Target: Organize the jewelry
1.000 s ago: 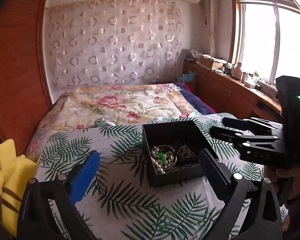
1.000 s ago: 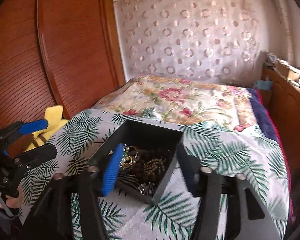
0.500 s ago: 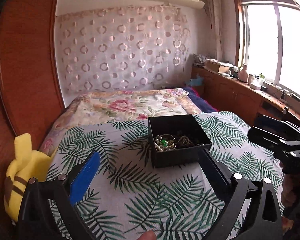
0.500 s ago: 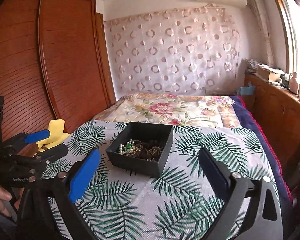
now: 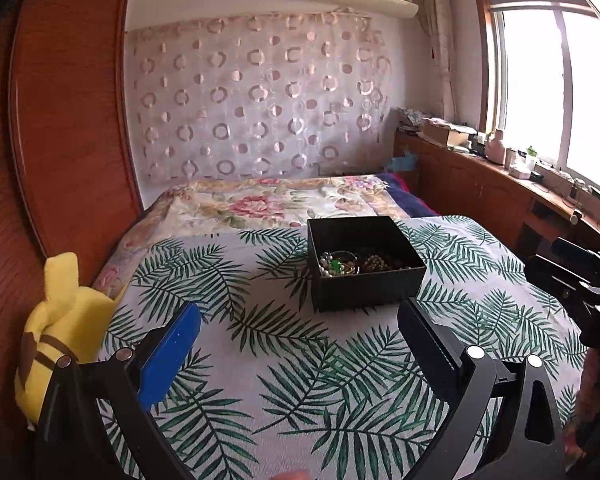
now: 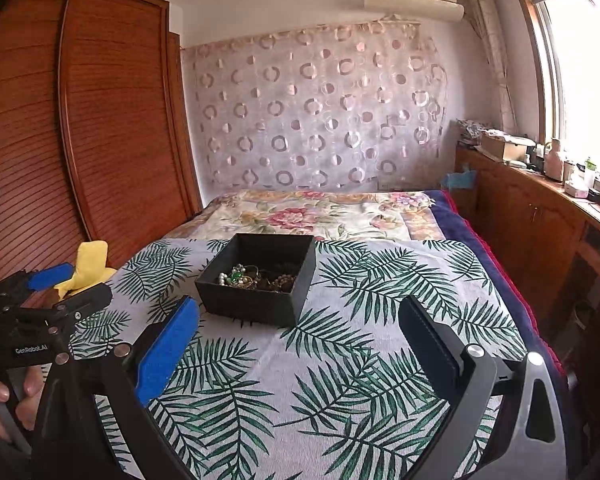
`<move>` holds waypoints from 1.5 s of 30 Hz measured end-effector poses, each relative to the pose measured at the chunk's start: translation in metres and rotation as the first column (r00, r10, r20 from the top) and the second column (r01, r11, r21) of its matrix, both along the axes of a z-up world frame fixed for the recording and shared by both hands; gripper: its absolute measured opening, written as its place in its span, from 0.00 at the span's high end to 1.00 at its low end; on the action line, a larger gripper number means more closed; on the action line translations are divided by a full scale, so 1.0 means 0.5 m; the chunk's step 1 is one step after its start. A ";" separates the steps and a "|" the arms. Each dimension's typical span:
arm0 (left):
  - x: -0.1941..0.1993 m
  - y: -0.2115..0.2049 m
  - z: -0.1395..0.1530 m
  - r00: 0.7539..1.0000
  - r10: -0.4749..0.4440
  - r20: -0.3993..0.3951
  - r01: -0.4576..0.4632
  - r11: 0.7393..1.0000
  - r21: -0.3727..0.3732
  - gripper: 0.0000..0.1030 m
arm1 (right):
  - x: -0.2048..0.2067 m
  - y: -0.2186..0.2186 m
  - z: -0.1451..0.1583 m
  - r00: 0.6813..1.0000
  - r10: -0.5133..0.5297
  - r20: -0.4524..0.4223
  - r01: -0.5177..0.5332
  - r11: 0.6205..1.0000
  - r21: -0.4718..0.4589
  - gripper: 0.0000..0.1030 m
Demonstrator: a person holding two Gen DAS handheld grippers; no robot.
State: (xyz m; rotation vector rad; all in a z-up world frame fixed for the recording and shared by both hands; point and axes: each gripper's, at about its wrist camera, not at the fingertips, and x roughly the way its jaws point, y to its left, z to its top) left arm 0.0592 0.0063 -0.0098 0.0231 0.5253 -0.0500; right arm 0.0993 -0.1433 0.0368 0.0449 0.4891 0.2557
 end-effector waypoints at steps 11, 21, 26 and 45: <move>-0.004 0.001 -0.002 1.000 -0.004 0.004 0.004 1.000 -0.001 0.07 | -0.002 0.004 -0.011 1.000 0.002 -0.002 -0.002 1.000 0.002 0.02; -0.003 -0.003 0.000 1.000 -0.009 -0.001 0.009 1.000 -0.005 0.07 | -0.005 0.009 -0.015 1.000 0.004 -0.004 -0.004 1.000 0.003 0.02; -0.002 -0.007 0.001 1.000 -0.013 0.000 0.013 1.000 -0.002 0.07 | -0.005 0.011 -0.016 1.000 -0.002 0.000 0.002 1.000 -0.002 0.02; -0.014 -0.016 0.011 0.999 -0.004 0.036 0.004 1.000 0.002 0.07 | -0.004 0.003 -0.019 1.000 -0.009 -0.003 0.009 1.000 0.008 0.02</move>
